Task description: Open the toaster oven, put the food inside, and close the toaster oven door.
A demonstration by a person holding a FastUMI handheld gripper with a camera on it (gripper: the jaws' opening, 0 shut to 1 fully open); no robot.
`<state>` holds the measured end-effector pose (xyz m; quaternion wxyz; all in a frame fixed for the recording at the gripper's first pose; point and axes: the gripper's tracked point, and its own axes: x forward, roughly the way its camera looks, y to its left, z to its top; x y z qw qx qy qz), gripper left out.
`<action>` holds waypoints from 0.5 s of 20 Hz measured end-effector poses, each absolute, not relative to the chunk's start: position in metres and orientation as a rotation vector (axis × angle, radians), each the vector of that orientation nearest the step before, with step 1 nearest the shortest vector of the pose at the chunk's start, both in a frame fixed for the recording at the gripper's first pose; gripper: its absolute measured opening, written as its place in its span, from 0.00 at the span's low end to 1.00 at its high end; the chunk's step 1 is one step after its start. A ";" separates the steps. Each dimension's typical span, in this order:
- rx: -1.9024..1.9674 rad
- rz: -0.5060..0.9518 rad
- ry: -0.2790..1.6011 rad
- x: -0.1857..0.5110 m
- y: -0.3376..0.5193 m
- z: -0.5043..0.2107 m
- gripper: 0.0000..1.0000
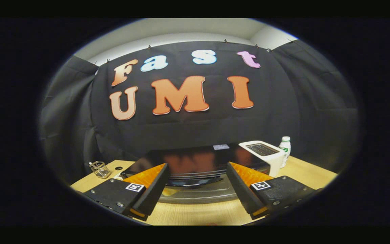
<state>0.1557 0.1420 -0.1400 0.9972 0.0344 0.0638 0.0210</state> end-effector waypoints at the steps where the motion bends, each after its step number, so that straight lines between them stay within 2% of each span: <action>1: 0.064 0.046 0.129 0.148 0.137 -0.130 0.99; 10: -0.011 0.102 0.118 0.051 0.096 -0.063 0.99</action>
